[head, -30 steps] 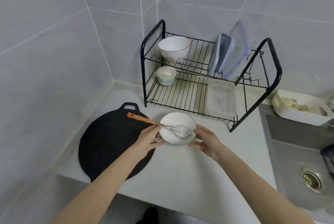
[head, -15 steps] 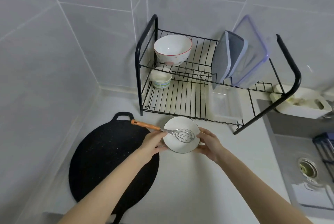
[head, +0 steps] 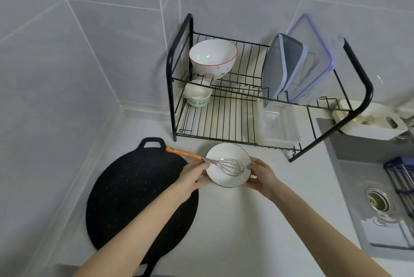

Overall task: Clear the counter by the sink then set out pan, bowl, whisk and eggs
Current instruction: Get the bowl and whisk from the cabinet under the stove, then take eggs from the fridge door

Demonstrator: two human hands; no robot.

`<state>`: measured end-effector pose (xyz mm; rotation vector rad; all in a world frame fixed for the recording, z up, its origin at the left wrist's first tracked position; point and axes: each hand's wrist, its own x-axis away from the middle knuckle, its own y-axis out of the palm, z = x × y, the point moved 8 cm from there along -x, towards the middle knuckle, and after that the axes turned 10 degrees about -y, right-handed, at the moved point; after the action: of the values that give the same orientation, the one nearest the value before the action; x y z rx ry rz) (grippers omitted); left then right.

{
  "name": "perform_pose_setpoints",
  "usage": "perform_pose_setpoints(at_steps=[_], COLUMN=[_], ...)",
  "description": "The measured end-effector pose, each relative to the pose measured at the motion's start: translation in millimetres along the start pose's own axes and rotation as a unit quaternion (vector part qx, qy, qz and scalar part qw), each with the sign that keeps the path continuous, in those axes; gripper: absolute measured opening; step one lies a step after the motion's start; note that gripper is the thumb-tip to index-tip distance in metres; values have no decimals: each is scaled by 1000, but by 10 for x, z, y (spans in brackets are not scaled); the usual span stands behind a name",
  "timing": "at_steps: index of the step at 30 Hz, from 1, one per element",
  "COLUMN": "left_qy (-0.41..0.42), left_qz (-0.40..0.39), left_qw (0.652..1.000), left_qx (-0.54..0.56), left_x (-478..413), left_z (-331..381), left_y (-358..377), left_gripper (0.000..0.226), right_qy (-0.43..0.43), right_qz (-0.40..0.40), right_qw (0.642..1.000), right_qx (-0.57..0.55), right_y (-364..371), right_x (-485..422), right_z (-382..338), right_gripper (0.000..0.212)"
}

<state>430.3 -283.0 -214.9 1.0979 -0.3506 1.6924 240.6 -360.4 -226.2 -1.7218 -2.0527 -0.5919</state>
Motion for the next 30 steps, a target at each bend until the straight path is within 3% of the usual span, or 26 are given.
perform_pose_setpoints(at_steps=[7,10,12,17,22,30], left_qy=[-2,24,37,72,98,113], left_qz=[11,42,57,72,68,177], left_qw=[998,997,995,992,993,973], left_qx=[-57,-64,-69,-81,-3,94], left_x=[143,304,409,736,1106,1907], left_z=[-50,-30,-32,-152,-483,-1545], left_y=[-13,-59,-78,45,341,706], left_gripper=[29,22,19,22,22,18], right_qy=[-75,-188,-250,-322,-347,-346], right_qz=[23,49,49,-38,-149,-298], right_qw=[991,940,907,878,848,799], right_qx=[107,281,335,353,372,391], right_y=[-71,-129,-110,-49,-155,-553], right_x=[96,204,311,609,913,1602], right_z=[-151,-385,-550,-720,-634,-326], right_gripper=[29,31,29,22,21,22])
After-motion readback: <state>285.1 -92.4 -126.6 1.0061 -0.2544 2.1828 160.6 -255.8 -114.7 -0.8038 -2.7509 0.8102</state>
